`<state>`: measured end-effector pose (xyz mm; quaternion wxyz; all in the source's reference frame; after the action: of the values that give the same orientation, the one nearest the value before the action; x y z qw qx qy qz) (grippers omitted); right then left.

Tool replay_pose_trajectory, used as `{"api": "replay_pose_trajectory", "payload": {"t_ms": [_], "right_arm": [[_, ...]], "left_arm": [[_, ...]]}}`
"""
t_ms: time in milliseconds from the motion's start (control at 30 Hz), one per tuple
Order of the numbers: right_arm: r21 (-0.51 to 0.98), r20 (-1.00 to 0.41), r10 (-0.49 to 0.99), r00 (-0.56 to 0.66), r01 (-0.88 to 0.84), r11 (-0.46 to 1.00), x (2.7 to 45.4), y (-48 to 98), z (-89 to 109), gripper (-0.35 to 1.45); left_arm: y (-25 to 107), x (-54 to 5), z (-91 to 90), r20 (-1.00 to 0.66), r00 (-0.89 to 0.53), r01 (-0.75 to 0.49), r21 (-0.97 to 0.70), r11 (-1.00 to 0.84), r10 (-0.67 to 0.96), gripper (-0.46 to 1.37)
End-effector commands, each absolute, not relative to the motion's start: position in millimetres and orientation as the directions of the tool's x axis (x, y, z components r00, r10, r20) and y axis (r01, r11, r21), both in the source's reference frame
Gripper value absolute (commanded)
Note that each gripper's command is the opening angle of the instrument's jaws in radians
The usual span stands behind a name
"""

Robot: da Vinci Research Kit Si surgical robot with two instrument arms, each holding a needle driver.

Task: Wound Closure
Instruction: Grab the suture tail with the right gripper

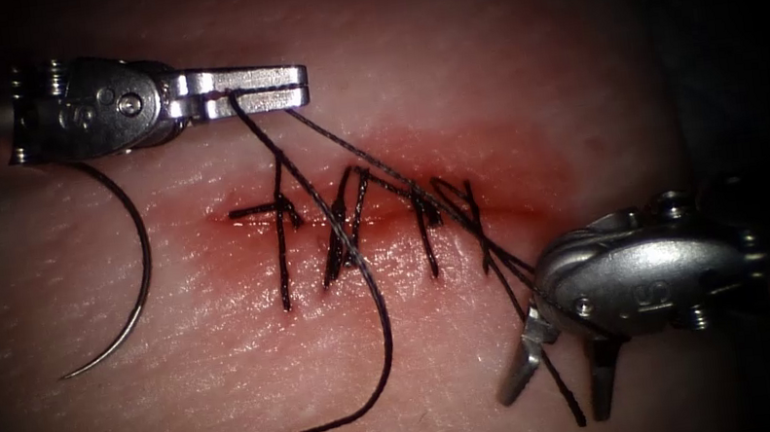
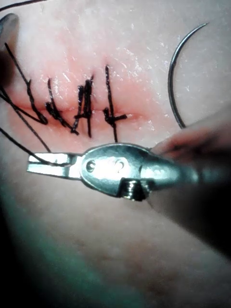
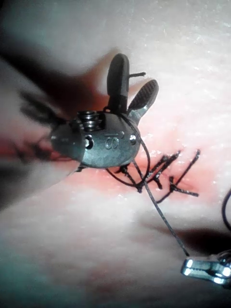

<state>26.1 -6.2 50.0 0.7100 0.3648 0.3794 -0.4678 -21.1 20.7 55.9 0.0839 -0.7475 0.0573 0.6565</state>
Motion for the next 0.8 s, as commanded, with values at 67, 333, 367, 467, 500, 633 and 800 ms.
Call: {"api": "replay_pose_trajectory", "payload": {"t_ms": [67,333,367,467,500,633,800], "right_arm": [[0.161,-0.877,-0.394,0.275,0.941,0.299,26.1,-6.4,50.1,0.99],[0.152,-0.873,-0.407,0.268,0.943,0.294,25.7,-7.6,50.6,0.67],[0.154,-0.874,-0.406,0.267,0.944,0.291,25.6,-7.5,50.6,0.43],[0.172,-0.882,-0.391,0.263,0.952,0.254,25.5,-7.4,50.5,-0.35],[0.171,-0.882,-0.391,0.263,0.952,0.254,25.5,-7.4,50.5,-0.35],[0.171,-0.882,-0.392,0.262,0.952,0.253,25.5,-7.4,50.5,-0.35],[0.172,-0.882,-0.39,0.264,0.952,0.254,25.5,-7.0,50.6,-0.35]], "left_arm": [[20.6,-21.1,56.0,-0.991,0.132,-0.189,-0.05,-0.981,0.025,-0.35],[20.3,-21.1,56.0,-0.991,0.132,-0.189,-0.048,-0.981,0.023,-0.35],[20.3,-21.1,56.0,-0.991,0.132,-0.189,-0.048,-0.981,0.023,-0.35],[20.3,-21.1,56.0,-0.991,0.133,-0.188,-0.053,-0.981,0.028,-0.35],[20.2,-21.1,56.1,-0.991,0.133,-0.188,-0.053,-0.981,0.028,-0.35],[20.0,-21.1,56.2,-0.991,0.133,-0.187,-0.051,-0.981,0.026,-0.35],[19.7,-21.1,56.3,-0.991,0.134,-0.187,-0.053,-0.981,0.029,-0.35]]}}
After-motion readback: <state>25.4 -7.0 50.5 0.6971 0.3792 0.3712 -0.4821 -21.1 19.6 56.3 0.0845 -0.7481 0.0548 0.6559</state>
